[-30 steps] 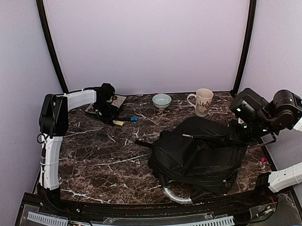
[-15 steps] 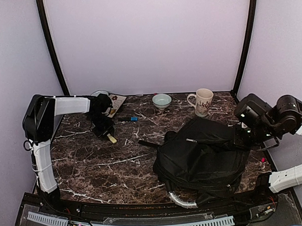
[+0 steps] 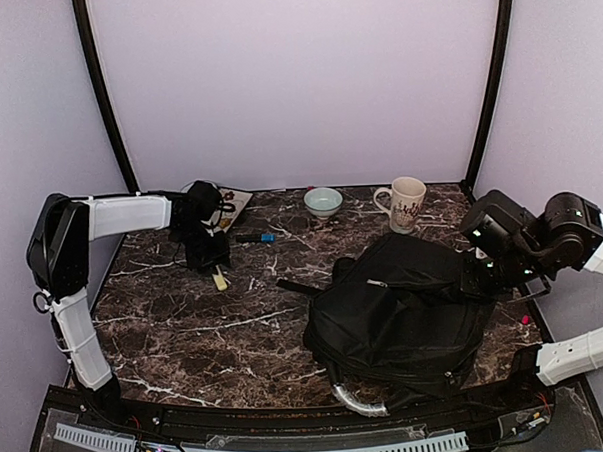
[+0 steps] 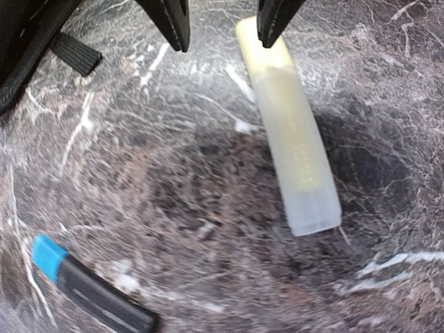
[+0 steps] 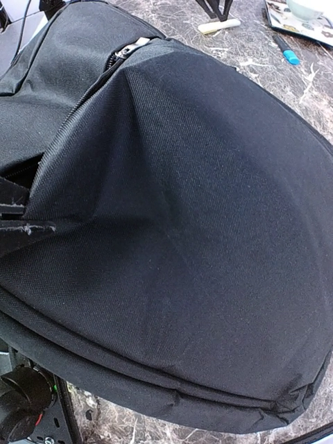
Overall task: Pack the student bag
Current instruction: Move the pen to the center of the board, then pick up the pen at the center of the board, then place the pen in the upper front pocket of the bag, then move the pen to the center of the board.
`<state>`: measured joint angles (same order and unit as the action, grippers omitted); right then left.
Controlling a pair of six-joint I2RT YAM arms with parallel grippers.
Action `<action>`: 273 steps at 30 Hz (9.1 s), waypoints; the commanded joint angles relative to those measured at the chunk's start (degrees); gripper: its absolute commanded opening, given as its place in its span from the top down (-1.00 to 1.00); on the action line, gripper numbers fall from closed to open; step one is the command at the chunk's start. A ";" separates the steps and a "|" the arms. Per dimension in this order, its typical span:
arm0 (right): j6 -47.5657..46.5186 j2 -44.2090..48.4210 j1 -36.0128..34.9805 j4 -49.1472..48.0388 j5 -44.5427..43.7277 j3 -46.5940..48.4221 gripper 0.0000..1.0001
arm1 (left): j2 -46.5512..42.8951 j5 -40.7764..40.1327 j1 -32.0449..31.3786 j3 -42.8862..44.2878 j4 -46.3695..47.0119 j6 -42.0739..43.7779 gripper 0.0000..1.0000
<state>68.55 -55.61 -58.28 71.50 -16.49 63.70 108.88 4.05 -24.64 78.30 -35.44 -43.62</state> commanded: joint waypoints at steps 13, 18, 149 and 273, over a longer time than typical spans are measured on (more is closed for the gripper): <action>0.52 -2.36 0.35 -8.68 -1.83 -0.53 1.00 | -14.16 -24.65 -7.64 -5.46 -0.28 11.78 -0.52; -0.13 -4.24 0.32 -10.72 -3.48 0.47 1.00 | -15.26 -15.36 -7.41 -10.10 2.20 11.49 -0.76; -18.86 -26.11 -13.55 -23.99 1.31 18.77 1.00 | -0.26 16.84 -31.43 26.13 -22.95 45.72 1.00; 8.81 -6.94 -11.68 -7.07 -16.40 9.35 1.00 | 16.73 9.62 4.22 14.17 -6.80 -15.16 0.62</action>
<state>75.90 -64.47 -70.35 68.05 -31.05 72.79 128.64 16.97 -20.43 99.74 -36.27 -67.33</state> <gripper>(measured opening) 0.014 0.231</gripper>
